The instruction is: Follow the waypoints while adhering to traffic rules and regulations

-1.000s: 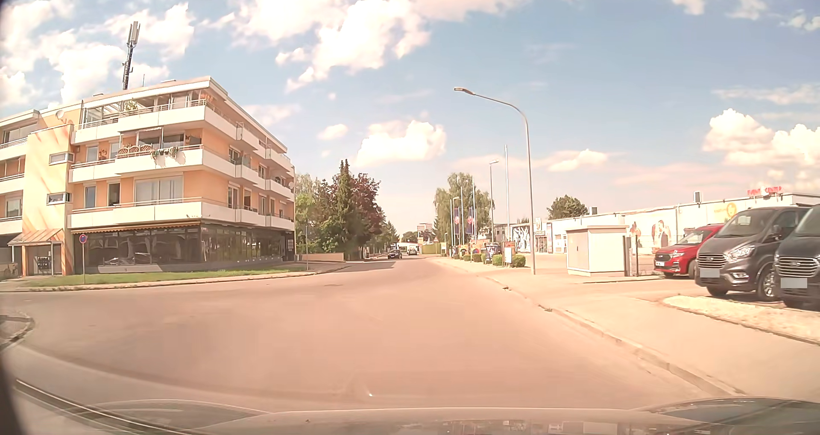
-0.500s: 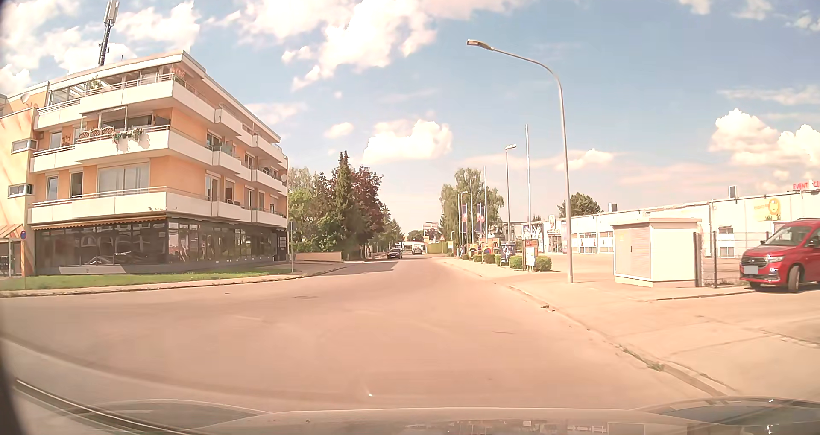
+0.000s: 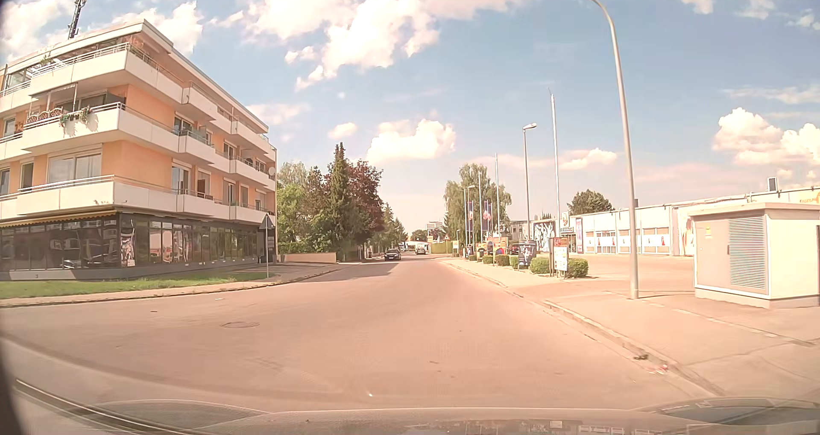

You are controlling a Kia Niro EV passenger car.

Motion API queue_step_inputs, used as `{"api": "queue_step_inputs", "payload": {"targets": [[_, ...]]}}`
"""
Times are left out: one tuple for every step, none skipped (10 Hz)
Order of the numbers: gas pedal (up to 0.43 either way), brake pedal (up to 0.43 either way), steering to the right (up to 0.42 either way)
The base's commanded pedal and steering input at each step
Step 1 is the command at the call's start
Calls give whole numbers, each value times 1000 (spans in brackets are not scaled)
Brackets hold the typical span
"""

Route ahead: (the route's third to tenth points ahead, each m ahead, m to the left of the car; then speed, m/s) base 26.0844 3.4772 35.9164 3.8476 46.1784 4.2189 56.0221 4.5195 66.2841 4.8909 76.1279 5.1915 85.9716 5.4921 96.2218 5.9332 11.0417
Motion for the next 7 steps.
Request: {"api": "queue_step_inputs", "payload": {"targets": [[110,18,-9],[110,18,-13],[110,18,-14],[98,18,-15],[87,18,-16],[87,18,-14],[87,18,-11]]}}
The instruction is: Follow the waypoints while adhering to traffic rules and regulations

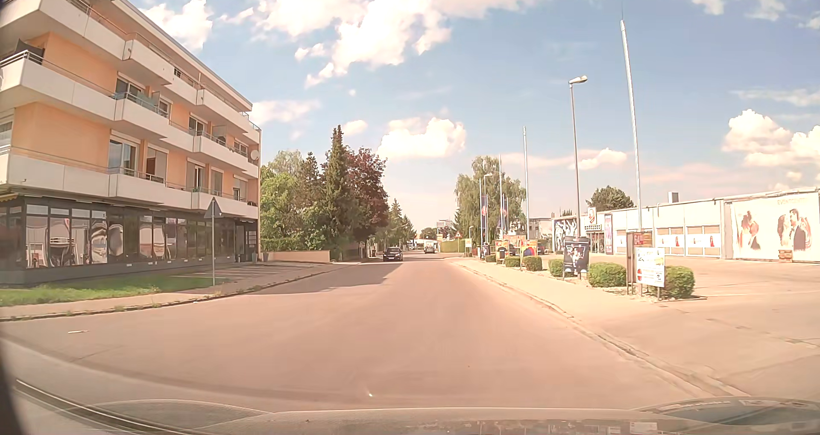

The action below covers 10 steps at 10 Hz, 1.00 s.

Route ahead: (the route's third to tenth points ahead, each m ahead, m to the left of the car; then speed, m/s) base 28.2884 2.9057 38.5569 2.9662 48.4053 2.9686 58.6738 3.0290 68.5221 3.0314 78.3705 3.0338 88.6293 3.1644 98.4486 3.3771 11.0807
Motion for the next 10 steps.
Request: {"api": "queue_step_inputs", "payload": {"targets": [[87,18,-9],[87,18,-5],[87,18,-3],[79,18,-3],[79,18,-3],[79,18,-3],[79,18,-3],[79,18,-3],[79,18,-3],[79,18,-4]]}}
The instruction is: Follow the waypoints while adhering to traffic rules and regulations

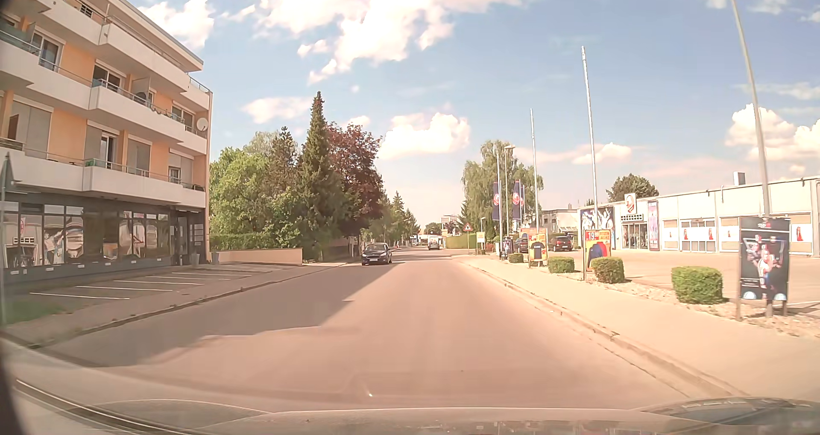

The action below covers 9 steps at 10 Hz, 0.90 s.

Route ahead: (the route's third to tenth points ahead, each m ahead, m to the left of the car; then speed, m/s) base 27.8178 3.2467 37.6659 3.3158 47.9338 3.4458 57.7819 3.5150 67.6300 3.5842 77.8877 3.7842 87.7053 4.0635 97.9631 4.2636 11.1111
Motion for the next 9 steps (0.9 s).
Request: {"api": "queue_step_inputs", "payload": {"targets": [[79,18,-4],[79,18,-4],[79,18,-4],[79,18,-4],[67,18,-4],[67,18,-5],[59,18,-5],[59,18,-6],[59,18,-8]]}}
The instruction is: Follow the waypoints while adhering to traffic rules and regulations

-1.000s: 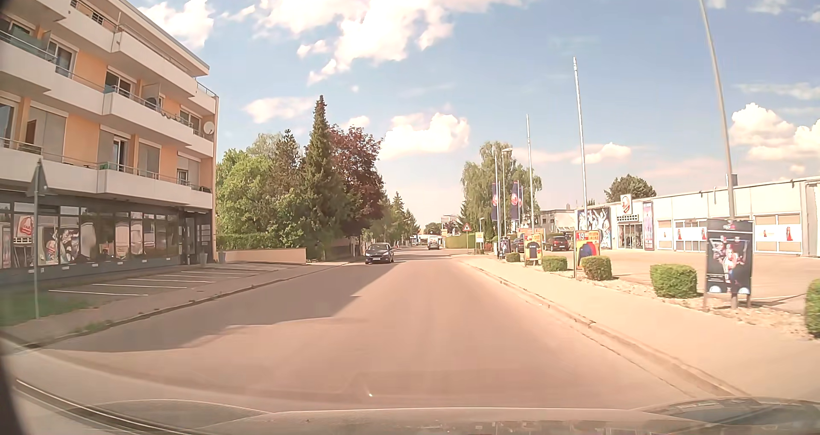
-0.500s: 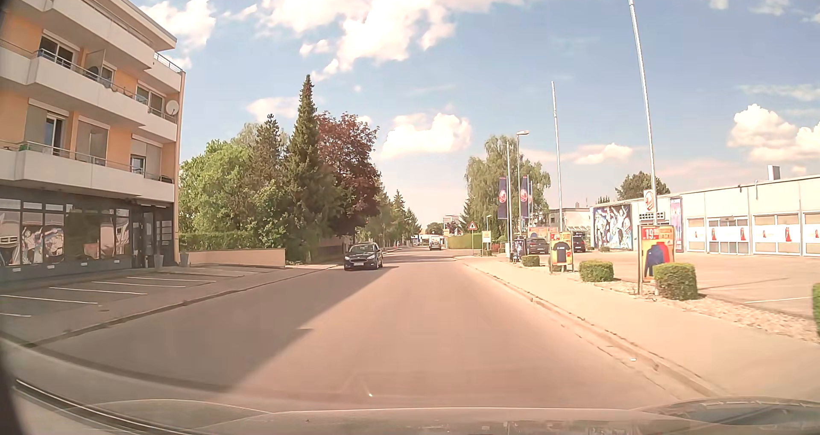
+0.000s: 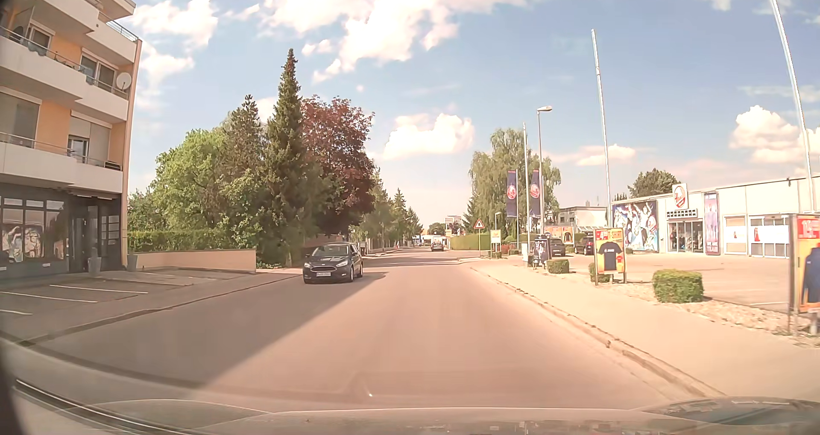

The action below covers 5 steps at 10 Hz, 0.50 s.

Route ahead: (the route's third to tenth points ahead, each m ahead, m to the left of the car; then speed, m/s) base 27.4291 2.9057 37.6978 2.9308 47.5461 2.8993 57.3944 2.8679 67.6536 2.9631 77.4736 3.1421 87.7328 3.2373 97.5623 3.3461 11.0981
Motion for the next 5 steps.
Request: {"api": "queue_step_inputs", "payload": {"targets": [[59,18,-10],[39,18,-11],[39,18,-10],[28,18,-10],[28,18,-7]]}}
